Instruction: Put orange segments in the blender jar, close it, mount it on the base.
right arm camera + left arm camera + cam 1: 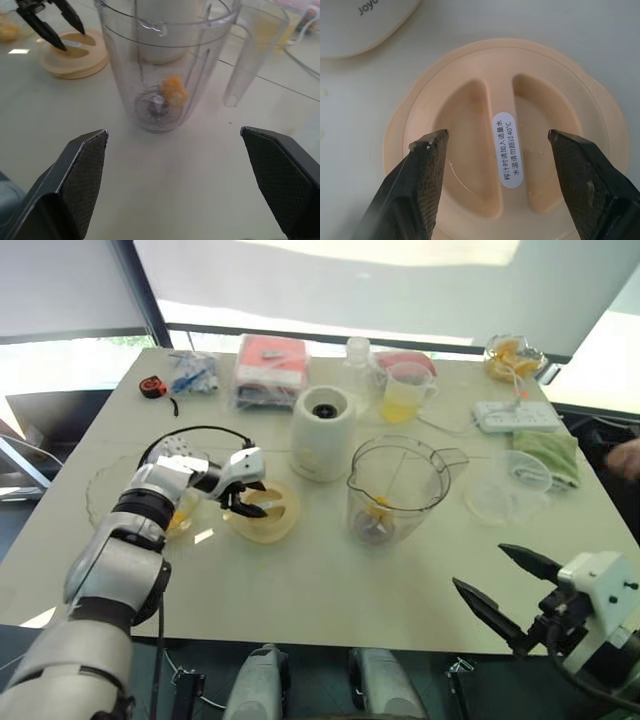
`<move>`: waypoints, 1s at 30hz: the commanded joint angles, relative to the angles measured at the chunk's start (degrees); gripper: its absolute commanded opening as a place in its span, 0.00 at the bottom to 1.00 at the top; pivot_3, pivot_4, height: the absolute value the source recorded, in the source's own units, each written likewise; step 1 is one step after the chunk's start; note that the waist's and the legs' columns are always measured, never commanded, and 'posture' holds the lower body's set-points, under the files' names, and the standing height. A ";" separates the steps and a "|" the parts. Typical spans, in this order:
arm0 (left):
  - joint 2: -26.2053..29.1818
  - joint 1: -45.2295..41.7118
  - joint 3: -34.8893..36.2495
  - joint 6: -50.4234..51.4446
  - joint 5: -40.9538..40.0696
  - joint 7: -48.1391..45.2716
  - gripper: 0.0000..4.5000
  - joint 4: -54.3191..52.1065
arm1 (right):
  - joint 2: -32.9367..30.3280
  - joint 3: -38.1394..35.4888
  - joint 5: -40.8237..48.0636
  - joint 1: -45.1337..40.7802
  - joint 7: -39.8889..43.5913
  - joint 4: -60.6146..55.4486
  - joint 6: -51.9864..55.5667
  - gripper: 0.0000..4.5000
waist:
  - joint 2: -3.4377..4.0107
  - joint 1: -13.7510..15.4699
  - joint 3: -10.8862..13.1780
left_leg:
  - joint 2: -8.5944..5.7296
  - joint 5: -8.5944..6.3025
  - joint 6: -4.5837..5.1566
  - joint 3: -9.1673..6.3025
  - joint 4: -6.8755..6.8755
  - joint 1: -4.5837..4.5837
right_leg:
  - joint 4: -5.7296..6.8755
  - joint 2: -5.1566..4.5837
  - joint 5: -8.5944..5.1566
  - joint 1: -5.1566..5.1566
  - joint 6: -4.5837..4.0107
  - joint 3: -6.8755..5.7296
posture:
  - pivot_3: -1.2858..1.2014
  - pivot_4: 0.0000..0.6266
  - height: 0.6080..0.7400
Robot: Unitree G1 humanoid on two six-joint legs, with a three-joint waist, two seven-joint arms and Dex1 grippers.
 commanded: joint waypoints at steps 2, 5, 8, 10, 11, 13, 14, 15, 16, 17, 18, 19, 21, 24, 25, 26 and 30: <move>-0.78 -1.54 -0.86 -3.02 3.36 -0.53 0.73 1.94 | -8.94 -5.20 10.78 3.42 -1.88 -1.67 -0.50 0.99 | -0.19 0.07 0.05 | -0.02 0.00 0.00 0.00 0.00 -0.02 | -0.01 -0.02 0.00 0.00 0.00 0.00 | 0.52 0.24 1.00; -1.53 -1.49 -0.71 -3.08 4.38 -0.08 0.73 3.34 | -14.56 -7.11 15.58 3.19 -3.95 -1.67 -1.34 0.99 | -0.44 0.09 -0.04 | 0.03 0.00 0.00 -0.05 -0.01 -0.05 | -0.04 0.00 0.00 0.00 0.01 -0.05 | 0.52 0.24 1.00; -1.80 -1.19 -0.50 -3.33 5.12 0.79 0.73 4.17 | -19.55 -7.58 19.32 2.54 -5.54 -1.67 -1.86 0.99 | -0.47 -0.01 -0.06 | 0.05 -0.01 0.01 -0.03 0.00 -0.04 | -0.05 -0.05 0.01 0.01 0.02 -0.03 | 0.52 0.24 1.00; -1.91 -0.90 -0.39 -3.46 5.38 1.07 0.73 4.41 | -21.68 -7.49 20.83 2.06 -6.67 -1.67 -2.14 0.99 | -0.53 0.02 -0.09 | 0.06 -0.01 0.01 -0.04 -0.01 -0.04 | -0.04 -0.05 0.01 0.01 0.02 -0.02 | 0.52 0.24 1.00; -1.96 -0.71 -0.47 -3.62 5.63 1.43 0.68 4.45 | -22.41 -7.24 21.22 1.63 -7.24 -1.67 -2.05 1.00 | -0.54 0.04 -0.10 | 0.06 -0.01 0.01 -0.05 -0.01 -0.03 | -0.04 -0.04 0.01 0.02 0.02 -0.03 | 0.52 0.24 1.00; -2.02 -0.34 -0.50 -3.88 5.93 1.80 0.55 4.28 | -23.36 -6.74 21.19 1.14 -7.67 -1.67 -1.62 1.00 | -0.55 0.09 -0.11 | 0.06 -0.01 0.01 -0.05 -0.01 -0.04 | -0.04 -0.04 0.02 0.02 0.04 -0.03 | 0.52 0.24 1.00; -2.02 -0.16 -0.41 -3.93 5.95 1.79 0.44 4.10 | -23.56 -6.49 20.90 1.04 -7.68 -1.67 -1.39 1.00 | -0.56 0.11 -0.12 | 0.06 -0.01 0.01 -0.05 0.00 -0.03 | -0.04 -0.04 0.06 0.02 0.12 -0.03 | 0.52 0.24 1.00; -2.01 0.03 -0.23 -3.91 5.82 1.68 0.32 3.87 | -23.58 -6.26 20.62 1.00 -7.66 -1.67 -1.26 1.00 | -0.57 0.11 -0.13 | 0.07 -0.01 0.01 -0.05 0.00 -0.03 | -0.04 -0.04 0.10 0.03 0.18 -0.03 | 0.52 0.24 1.00; -2.00 0.18 0.00 -3.84 5.61 1.63 0.20 3.63 | -23.47 -5.94 20.39 0.73 -7.74 -1.67 -1.03 1.00 | -0.59 0.12 -0.16 | 0.07 -0.01 0.01 -0.05 0.00 -0.03 | -0.04 -0.04 0.10 0.03 0.18 -0.03 | 0.52 0.24 1.00; -1.95 0.36 0.30 -3.82 5.50 1.92 0.10 3.36 | -23.35 -5.60 20.12 0.48 -7.68 -1.67 -0.81 1.00 | -0.60 0.12 -0.17 | 0.08 -0.01 0.01 -0.05 0.00 -0.02 | -0.04 -0.04 0.10 0.05 0.18 -0.03 | 0.52 0.24 1.00; -1.91 0.47 0.58 -3.84 5.46 2.21 0.05 3.17 | -23.29 -5.25 19.95 0.09 -7.70 -1.67 -0.53 1.00 | -0.60 0.11 -0.17 | 0.09 -0.01 0.01 -0.05 0.00 0.02 | -0.04 -0.05 0.09 0.09 0.17 -0.03 | 0.52 0.24 1.00; -1.86 0.54 0.79 -3.95 5.50 2.50 0.06 3.02 | -23.26 -4.87 19.83 -0.44 -7.81 -1.67 -0.19 1.00 | -0.60 0.11 -0.17 | 0.09 -0.01 0.01 -0.05 0.00 0.02 | -0.04 -0.05 0.08 0.10 0.14 -0.03 | 0.52 0.24 1.00; -1.67 0.72 0.98 -4.23 5.70 2.57 0.06 2.60 | -23.04 -3.96 19.41 -1.64 -8.01 -1.67 0.56 1.00 | -0.60 0.11 -0.17 | 0.11 -0.01 0.01 -0.04 0.01 0.04 | -0.04 -0.06 0.03 0.11 0.05 -0.02 | 0.52 0.24 1.00; -1.57 0.97 1.56 -4.51 5.23 1.43 0.06 1.66 | -22.03 0.17 18.90 -5.31 -9.15 -1.63 1.67 1.00 | -0.61 0.09 -0.18 | 0.12 -0.01 0.01 -0.05 0.01 0.04 | -0.03 -0.06 0.03 0.12 0.05 -0.03 | 0.52 0.24 1.00; -1.83 0.89 1.96 -4.27 4.88 1.58 0.06 1.51 | -21.81 2.39 18.24 -6.90 -9.63 -1.34 2.01 1.00 | -0.61 0.08 -0.18 | 0.12 -0.01 0.01 -0.05 0.01 0.04 | -0.03 -0.06 0.03 0.12 0.05 -0.02 | 0.52 0.24 1.00; -1.95 0.18 3.02 -3.21 3.60 0.63 0.06 0.49 | -21.34 5.37 17.02 -8.52 -10.16 -0.83 2.30 1.00 | -0.62 0.09 -0.18 | 0.12 -0.01 0.01 -0.05 0.01 0.05 | -0.03 -0.06 0.03 0.12 0.05 -0.03 | 0.52 0.24 1.00; 0.86 -5.21 6.68 2.08 -1.19 -6.82 0.06 -7.20 | -18.61 10.29 13.38 -10.92 -10.52 0.81 3.72 1.00 | -0.69 0.20 -0.14 | 0.12 -0.01 0.01 -0.07 0.01 -0.05 | -0.04 -0.05 0.02 0.04 0.03 -0.04 | 0.52 0.24 1.00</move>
